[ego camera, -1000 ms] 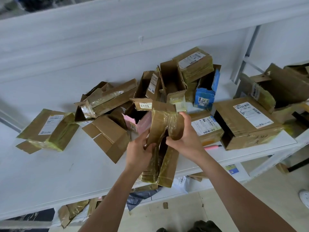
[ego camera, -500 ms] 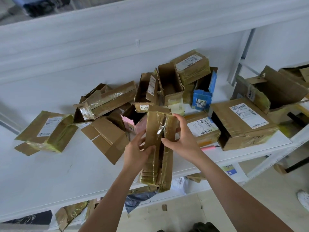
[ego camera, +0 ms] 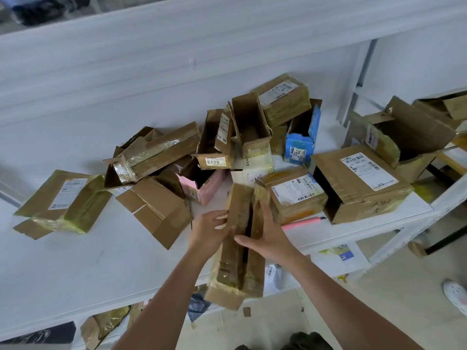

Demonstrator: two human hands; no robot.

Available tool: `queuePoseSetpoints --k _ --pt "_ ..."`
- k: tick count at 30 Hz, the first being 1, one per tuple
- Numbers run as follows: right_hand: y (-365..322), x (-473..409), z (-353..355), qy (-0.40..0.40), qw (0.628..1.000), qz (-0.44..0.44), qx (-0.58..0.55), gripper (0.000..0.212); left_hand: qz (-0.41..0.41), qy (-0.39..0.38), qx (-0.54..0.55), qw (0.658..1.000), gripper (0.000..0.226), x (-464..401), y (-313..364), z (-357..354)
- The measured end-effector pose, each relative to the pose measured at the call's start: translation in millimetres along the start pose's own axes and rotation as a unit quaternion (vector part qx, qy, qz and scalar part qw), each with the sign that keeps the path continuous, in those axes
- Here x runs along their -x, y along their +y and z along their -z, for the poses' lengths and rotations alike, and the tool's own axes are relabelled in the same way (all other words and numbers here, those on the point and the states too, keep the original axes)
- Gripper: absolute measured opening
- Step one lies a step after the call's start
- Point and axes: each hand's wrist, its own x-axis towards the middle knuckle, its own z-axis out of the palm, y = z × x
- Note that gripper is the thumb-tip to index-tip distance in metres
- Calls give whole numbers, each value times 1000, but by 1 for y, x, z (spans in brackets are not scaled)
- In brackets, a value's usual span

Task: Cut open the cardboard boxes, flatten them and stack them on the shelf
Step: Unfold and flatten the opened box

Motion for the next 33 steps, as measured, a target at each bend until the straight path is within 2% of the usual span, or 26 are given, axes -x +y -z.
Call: queuePoseSetpoints --k 4,6,8,12,17,26,29,31,33 --pt "13 3 -3 2 999 -29 -12 101 47 -57 15 997 56 5 -10 -6" --pt "15 1 1 -17 998 -32 -61 91 49 -56 2 997 49 5 -10 -7" --pt "15 2 7 -35 993 -36 -104 85 58 -56 -8 997 31 2 -10 -6" --pt "17 2 13 -90 982 -18 -166 78 112 -53 30 992 28 -1 -16 3" --pt "15 -4 5 -116 976 -23 -182 70 161 -36 63 984 25 -3 -27 7" --pt "32 -7 11 -79 971 -55 -218 51 171 -43 68 982 45 -8 -29 8" --pt "33 -9 13 -71 973 -45 -216 59 178 -46 79 980 41 -8 -29 10" --pt "35 -8 16 -47 982 -35 -177 77 173 -48 79 981 35 -7 -28 11" --pt "38 -6 21 -3 996 -9 -85 98 170 -44 83 981 34 -7 -28 10"
